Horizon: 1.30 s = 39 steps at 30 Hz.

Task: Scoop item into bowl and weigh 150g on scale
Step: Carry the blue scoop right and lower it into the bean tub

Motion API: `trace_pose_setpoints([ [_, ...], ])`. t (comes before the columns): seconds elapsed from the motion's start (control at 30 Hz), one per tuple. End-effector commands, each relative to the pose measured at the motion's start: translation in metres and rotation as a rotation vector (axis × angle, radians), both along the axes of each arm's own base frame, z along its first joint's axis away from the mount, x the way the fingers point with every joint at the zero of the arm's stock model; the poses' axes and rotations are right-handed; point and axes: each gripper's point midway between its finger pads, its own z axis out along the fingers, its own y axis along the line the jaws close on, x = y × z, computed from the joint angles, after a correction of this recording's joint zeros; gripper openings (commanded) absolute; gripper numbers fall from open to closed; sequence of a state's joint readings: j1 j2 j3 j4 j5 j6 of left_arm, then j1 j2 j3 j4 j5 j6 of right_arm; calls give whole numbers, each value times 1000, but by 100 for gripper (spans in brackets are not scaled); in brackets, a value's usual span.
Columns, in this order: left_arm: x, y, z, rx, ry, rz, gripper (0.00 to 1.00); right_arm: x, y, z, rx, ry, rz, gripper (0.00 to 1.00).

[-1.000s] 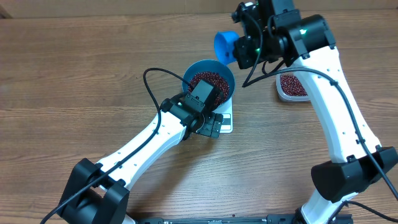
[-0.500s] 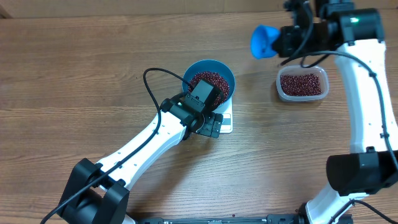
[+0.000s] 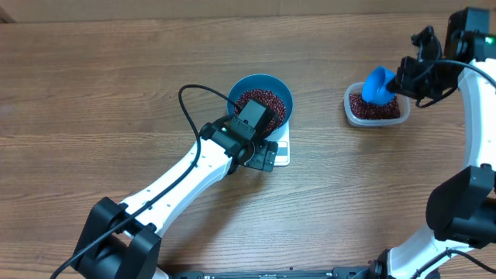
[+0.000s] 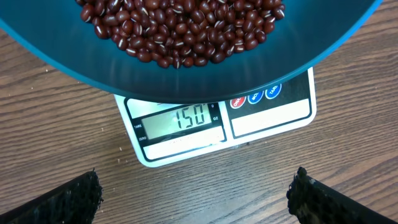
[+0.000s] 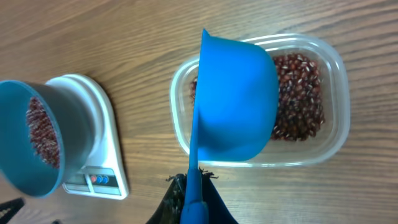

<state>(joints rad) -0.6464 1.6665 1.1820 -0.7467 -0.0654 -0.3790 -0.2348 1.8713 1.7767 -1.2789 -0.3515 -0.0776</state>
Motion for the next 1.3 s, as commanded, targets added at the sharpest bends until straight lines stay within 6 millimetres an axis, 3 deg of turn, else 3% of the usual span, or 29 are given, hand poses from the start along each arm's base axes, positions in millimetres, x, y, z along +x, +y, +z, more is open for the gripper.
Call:
trace_pose_setpoints([
  [0.0,1,5,-3,17,-1,13,100,1,-2,-12,9,-5,-9,4],
  [0.1,1,5,-3,16,-1,13,100,3,-3,-20,7,-13,-9,8],
  [0.17,1,5,-3,17,-1,12,100,5,-3,-22,5,-19,-9,52],
  [0.2,1,5,-3,16,-1,13,99,6,-3,-23,4,-24,-9,61],
  [0.33,1,5,-3,17,-1,13,99,10,-4,-22,0,-42,-9,82],
  [0.47,1,5,-3,16,-1,13,100,13,-5,-21,-3,-54,-9,95],
  [0.57,1,5,-3,17,-1,12,100,14,-6,-21,-8,-59,-9,100],
  [0.93,1,5,-3,17,-1,13,99,27,-15,-20,-35,-97,-68,100],
  [1.13,1,5,-3,16,-1,13,100,38,-64,-32,-236,-104,-310,100],
  [1.27,1,5,-3,16,-1,12,100,51,-71,-39,-256,-168,-343,100],
])
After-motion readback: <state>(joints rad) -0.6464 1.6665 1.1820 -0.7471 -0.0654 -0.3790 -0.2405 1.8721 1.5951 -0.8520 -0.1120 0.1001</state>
